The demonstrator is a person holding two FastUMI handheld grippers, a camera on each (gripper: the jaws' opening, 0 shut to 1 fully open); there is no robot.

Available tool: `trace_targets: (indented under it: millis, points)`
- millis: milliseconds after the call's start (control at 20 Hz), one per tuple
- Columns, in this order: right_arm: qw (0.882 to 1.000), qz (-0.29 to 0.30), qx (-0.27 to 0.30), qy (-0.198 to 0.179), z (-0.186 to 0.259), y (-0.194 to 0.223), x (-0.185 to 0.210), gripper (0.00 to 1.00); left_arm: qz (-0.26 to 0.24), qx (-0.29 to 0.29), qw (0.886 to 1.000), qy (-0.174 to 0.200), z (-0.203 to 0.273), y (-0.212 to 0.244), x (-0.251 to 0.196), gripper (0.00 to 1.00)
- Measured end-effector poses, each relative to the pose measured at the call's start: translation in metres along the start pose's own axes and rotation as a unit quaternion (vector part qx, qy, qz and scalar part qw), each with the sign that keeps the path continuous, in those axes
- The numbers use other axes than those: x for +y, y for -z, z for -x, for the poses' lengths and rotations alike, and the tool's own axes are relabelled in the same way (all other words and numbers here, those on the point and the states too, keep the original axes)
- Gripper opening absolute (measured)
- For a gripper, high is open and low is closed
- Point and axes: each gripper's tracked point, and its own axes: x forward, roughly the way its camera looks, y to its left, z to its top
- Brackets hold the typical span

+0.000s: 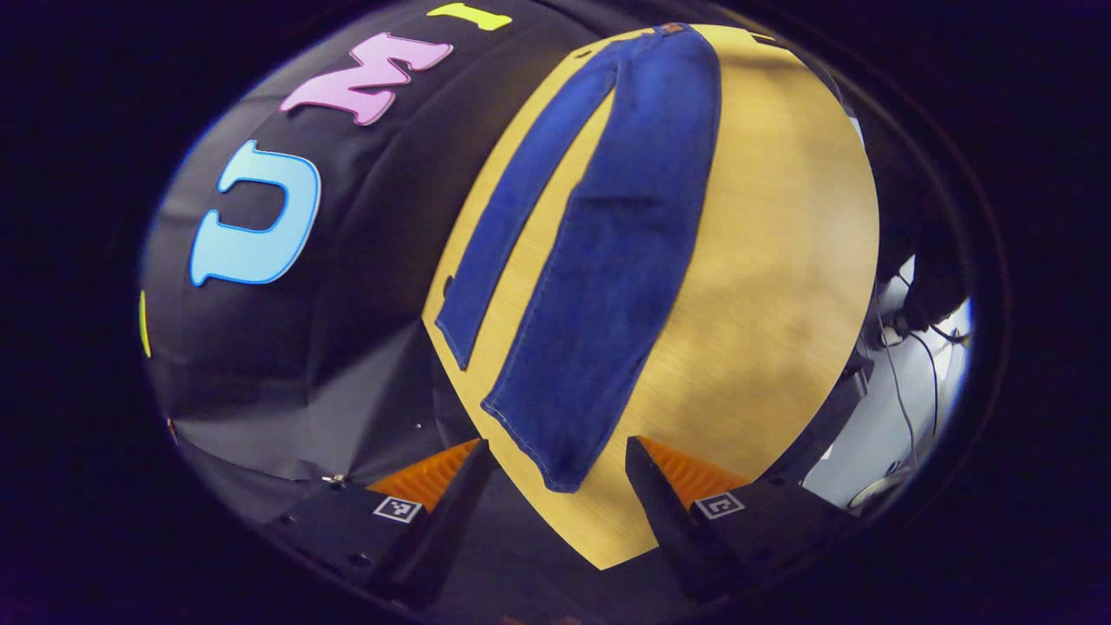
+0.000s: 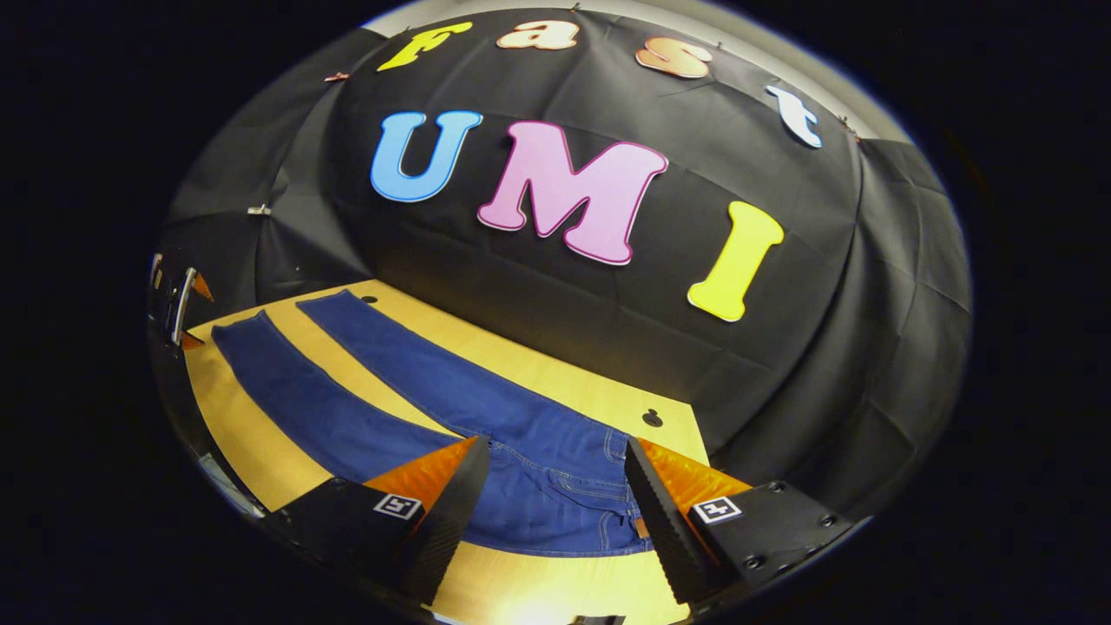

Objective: Grasp the waist and the cuffs of the jeans and fold them to make the two legs overlap; first hold the waist and fold one-third of the jeans toward the cuffs, then hold the cuffs and fold the remaining one-third in the same direction to finish folding.

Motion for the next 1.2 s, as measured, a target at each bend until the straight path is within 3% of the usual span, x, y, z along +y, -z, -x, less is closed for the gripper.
trace_targets:
  millis: [200, 450, 600, 700, 850, 900, 950, 1000, 1050, 1200]
  points:
    - [0.999, -0.001, 0.033, -0.003, -0.012, 0.031, -0.006, 0.97, -0.076, 0.029, 0.996, 0.027, -0.02, 0.018, -0.002, 0.98]
    - [0.995, -0.006, 0.103, 0.007, -0.007, 0.063, -0.001, 0.97, -0.108, 0.043, 0.991, 0.06, -0.057, 0.034, -0.001, 0.99]
    - [0.992, 0.02, 0.11, 0.059, 0.003, 0.068, -0.025, 0.97, -0.14, 0.016, 0.989, 0.051, -0.073, 0.026, 0.011, 0.94]
    - [0.99, 0.04, 0.101, 0.091, 0.009, 0.07, -0.047, 0.97, -0.133, 0.002, 0.989, 0.067, -0.081, 0.025, 0.009, 0.9]
    - [0.977, 0.114, 0.112, 0.141, 0.025, 0.083, -0.095, 0.97, -0.139, -0.018, 0.987, 0.079, -0.09, 0.021, 0.008, 0.63]
    - [0.971, 0.144, 0.114, 0.151, 0.031, 0.085, -0.11, 0.97, -0.139, -0.021, 0.987, 0.083, -0.092, 0.019, 0.007, 0.61]
    - [0.964, 0.179, 0.116, 0.158, 0.036, 0.085, -0.124, 0.97, -0.137, -0.02, 0.987, 0.086, -0.094, 0.021, 0.005, 0.47]
    - [0.957, 0.217, 0.121, 0.152, 0.039, 0.09, -0.133, 0.96, -0.133, -0.02, 0.987, 0.09, -0.096, 0.02, 0.003, 0.4]
    - [0.948, 0.255, 0.134, 0.133, 0.038, 0.099, -0.138, 0.96, -0.124, -0.02, 0.988, 0.091, -0.096, 0.019, 0.001, 0.27]
    - [0.917, 0.365, 0.136, 0.085, 0.028, 0.114, -0.142, 0.94, -0.106, -0.02, 0.991, 0.074, -0.098, 0.015, 0.001, 0.11]
